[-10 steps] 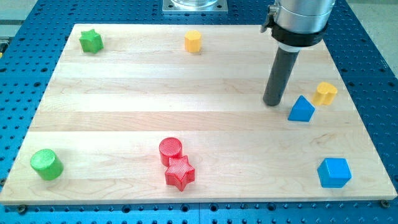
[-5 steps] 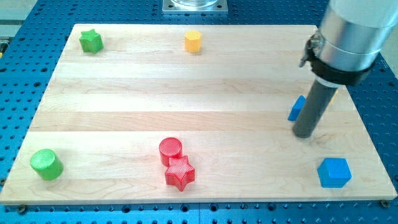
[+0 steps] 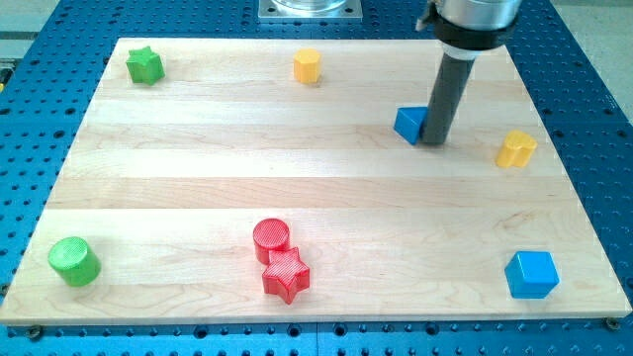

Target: Place the blue triangle vertically above the yellow heart

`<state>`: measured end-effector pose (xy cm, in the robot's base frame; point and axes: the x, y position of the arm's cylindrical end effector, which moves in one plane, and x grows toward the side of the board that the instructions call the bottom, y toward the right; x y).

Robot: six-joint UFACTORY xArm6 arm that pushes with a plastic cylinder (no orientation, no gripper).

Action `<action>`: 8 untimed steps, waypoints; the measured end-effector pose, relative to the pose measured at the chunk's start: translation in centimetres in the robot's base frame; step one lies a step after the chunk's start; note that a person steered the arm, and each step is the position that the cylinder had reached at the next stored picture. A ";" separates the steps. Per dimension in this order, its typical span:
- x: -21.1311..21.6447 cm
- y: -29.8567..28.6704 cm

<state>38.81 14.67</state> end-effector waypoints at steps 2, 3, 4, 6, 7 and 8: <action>0.3 -5.6; 0.6 -8.4; -0.6 -9.3; -8.1 -4.8; -8.1 -2.6; -9.3 -6.6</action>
<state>29.55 8.09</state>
